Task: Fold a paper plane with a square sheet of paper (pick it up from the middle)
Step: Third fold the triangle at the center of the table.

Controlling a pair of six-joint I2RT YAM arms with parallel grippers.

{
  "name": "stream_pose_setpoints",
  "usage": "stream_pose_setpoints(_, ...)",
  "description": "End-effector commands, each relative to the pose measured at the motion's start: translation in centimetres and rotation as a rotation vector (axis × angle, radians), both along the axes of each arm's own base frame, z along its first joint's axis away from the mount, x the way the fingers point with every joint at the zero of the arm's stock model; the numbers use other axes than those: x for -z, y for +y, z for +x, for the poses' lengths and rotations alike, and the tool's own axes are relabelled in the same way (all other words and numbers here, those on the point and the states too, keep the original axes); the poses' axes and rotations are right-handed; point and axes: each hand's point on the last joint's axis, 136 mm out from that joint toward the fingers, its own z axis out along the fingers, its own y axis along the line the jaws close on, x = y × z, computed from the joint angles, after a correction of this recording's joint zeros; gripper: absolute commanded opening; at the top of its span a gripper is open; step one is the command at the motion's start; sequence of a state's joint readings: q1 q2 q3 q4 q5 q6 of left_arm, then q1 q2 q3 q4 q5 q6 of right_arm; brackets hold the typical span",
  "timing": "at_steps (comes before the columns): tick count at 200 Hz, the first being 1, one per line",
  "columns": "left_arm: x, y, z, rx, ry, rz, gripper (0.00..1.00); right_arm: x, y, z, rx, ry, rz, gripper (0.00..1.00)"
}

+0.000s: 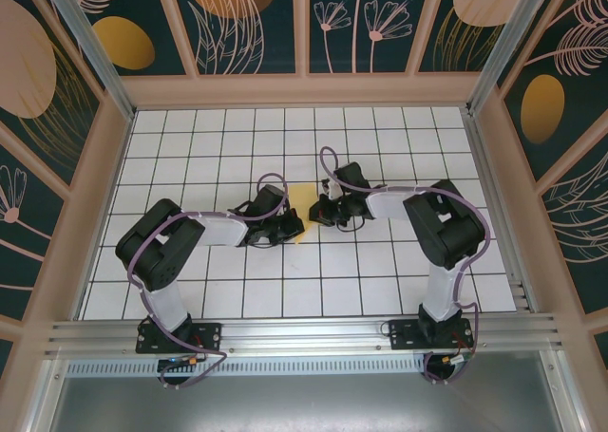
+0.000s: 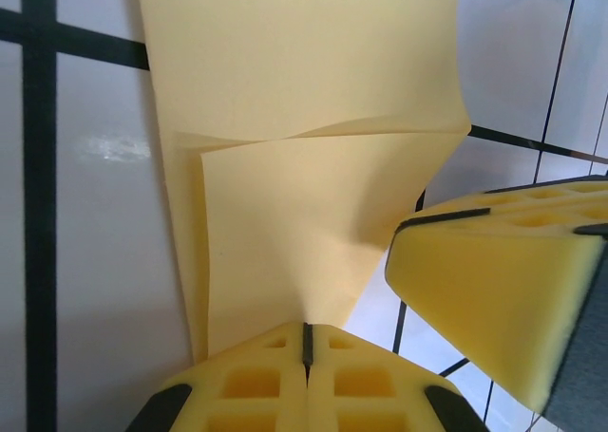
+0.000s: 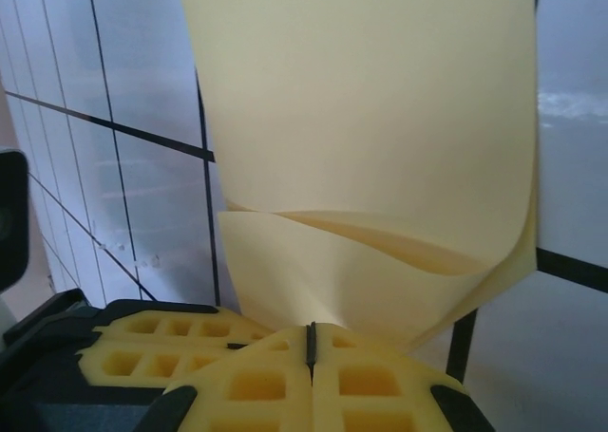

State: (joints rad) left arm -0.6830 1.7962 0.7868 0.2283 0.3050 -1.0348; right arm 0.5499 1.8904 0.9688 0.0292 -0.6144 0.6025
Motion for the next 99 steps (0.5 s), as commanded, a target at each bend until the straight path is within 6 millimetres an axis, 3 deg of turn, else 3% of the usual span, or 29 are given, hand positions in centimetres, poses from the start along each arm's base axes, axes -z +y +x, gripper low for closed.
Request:
stream_pose_setpoints(1,2.6,1.7,-1.8,-0.020,0.079,0.087,0.00,1.5,-0.3,0.1,-0.019,0.004,-0.062,0.01)
stream_pose_setpoints(34,3.2,2.3,-2.4,-0.028,0.106,0.112,0.00,2.3,-0.6,1.3,-0.007,-0.010,-0.123,0.01)
stream_pose_setpoints(38,3.4,2.5,-2.5,-0.030,0.113,0.120,0.00,2.5,-1.7,2.3,0.027,-0.007,-0.132,0.01)
stream_pose_setpoints(79,4.2,3.5,-3.5,-0.035,0.143,0.157,0.00,3.6,-4.9,5.5,0.130,-0.003,-0.187,0.01)
stream_pose_setpoints(99,4.3,3.6,-3.6,-0.035,0.142,0.159,0.00,2.9,-5.5,6.9,0.158,-0.027,-0.186,0.01)
